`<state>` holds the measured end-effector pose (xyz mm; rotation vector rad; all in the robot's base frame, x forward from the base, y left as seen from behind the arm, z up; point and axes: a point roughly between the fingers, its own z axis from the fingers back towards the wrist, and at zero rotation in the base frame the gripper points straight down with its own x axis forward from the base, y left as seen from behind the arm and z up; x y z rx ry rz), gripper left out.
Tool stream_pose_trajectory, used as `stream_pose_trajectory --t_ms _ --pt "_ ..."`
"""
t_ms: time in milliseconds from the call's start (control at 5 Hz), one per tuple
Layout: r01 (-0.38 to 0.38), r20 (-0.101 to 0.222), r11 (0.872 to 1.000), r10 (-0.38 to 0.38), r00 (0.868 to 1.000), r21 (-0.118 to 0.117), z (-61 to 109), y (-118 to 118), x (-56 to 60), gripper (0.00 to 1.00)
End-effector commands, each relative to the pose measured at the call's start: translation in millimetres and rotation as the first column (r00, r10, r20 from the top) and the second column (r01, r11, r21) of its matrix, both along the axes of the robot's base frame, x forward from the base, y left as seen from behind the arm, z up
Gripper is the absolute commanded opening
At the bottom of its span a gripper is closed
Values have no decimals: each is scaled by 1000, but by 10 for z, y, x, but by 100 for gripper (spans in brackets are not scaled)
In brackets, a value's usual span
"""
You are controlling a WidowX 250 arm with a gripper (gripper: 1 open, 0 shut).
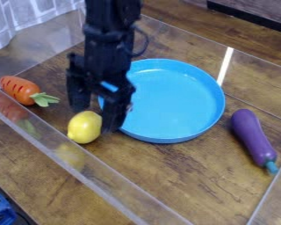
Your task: Put the lemon on the blue tray
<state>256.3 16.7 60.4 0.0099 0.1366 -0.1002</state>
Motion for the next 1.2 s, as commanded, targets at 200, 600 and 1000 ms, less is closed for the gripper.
stream_pose_trajectory --t_ms 200,600,1000 --pt "50 88 999 -51 995 14 -129 124 28 100" --pt "57 122 998 -60 991 27 -239 175 33 0" --pt "61 147 998 -65 987 30 -237 222 70 0"
